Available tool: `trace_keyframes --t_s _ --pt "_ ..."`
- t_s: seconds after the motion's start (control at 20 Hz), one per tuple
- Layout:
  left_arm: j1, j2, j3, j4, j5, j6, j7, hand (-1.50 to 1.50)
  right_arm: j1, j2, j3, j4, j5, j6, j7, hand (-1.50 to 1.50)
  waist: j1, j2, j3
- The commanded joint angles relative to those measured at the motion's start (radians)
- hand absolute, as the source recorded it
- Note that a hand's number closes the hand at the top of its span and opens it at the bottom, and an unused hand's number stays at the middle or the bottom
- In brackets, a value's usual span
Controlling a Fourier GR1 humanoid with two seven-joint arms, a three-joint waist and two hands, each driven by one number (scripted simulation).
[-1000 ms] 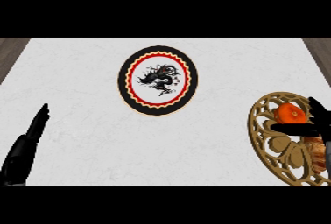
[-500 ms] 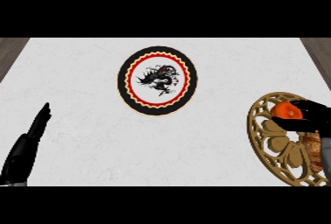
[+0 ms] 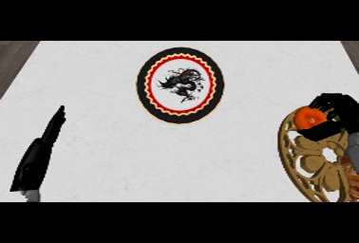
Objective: Pick the squash from the placemat and place it in the plate
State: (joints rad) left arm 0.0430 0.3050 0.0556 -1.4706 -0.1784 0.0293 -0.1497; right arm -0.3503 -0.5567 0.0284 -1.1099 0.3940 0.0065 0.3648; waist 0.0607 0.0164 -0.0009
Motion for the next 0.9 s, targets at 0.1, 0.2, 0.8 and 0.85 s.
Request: trace_keyframes --t_s 0.1,0.2,0.8,0.85 --pt "-0.046 0.0 0.007 0.017 0.002 -0.003 0.02 0.0 -0.188 -0.081 0.122 0.151 0.213 -0.023 -0.186 1.5 0.003 0.001 0.003" --pt "-0.034 -0.012 0.007 0.037 -0.003 0.004 0.011 0.0 -0.274 -0.048 0.116 0.238 0.24 -0.063 -0.22 1.5 -0.01 -0.003 0.002" --pt "0.024 0.032 0.056 -0.059 0.026 -0.034 0.068 0.0 -0.367 0.045 0.079 -0.018 0.172 -0.155 -0.399 1.5 -0.051 -0.021 0.001" --pt "0.021 -0.018 0.017 -0.062 -0.006 0.004 0.072 0.0 -0.366 0.06 0.087 -0.024 0.171 -0.158 -0.427 1.5 -0.053 -0.019 0.001"
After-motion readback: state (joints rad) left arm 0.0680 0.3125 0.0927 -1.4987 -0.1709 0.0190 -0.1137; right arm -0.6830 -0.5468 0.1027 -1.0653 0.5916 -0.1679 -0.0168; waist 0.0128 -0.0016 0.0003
